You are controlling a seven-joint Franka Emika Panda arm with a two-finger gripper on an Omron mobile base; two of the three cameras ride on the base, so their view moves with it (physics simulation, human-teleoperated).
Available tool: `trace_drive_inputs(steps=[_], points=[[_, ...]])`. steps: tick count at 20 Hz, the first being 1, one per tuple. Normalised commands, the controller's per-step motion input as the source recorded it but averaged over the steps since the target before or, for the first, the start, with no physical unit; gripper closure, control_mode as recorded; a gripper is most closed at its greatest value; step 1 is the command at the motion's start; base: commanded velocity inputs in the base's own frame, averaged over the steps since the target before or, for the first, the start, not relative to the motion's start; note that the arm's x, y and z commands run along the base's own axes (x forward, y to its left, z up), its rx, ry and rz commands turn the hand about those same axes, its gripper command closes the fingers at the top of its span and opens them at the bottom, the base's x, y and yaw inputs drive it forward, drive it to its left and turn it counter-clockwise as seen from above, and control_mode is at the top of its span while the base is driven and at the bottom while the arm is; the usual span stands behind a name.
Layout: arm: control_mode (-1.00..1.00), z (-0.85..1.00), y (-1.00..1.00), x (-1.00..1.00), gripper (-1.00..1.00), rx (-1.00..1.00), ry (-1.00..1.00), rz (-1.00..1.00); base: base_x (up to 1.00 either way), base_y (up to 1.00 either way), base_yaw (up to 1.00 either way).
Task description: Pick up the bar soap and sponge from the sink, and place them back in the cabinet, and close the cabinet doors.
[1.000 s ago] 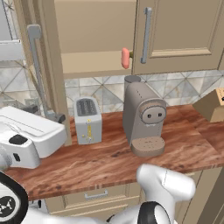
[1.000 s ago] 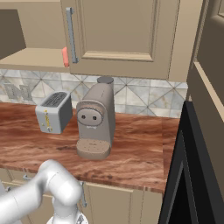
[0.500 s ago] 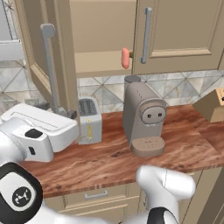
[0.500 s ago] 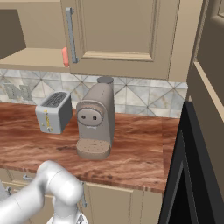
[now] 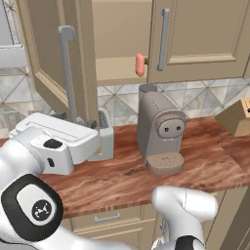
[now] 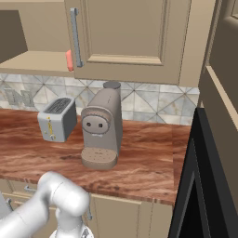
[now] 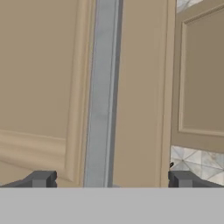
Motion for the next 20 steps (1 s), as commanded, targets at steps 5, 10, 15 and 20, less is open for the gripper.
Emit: trace_drive_inputs(steps=[5,10,15,20], points=[[-1.0,-0.17,-0.01,0.34,-1.0,0.0,0.0,-0.01,0.0,0.0,0.0],[-1.0,-0.16,-0.05,0.3,-1.0,0.0,0.0,0.0,0.0,0.0,0.0],[-1.0,-0.15,-0.02,0.29,-1.0,0.0,0.0,0.0,0.0,0.0,0.0],[-1.0,-0.13,0.0,0.29,-1.0,0.0,0.0,0.0,0.0,0.0,0.0]])
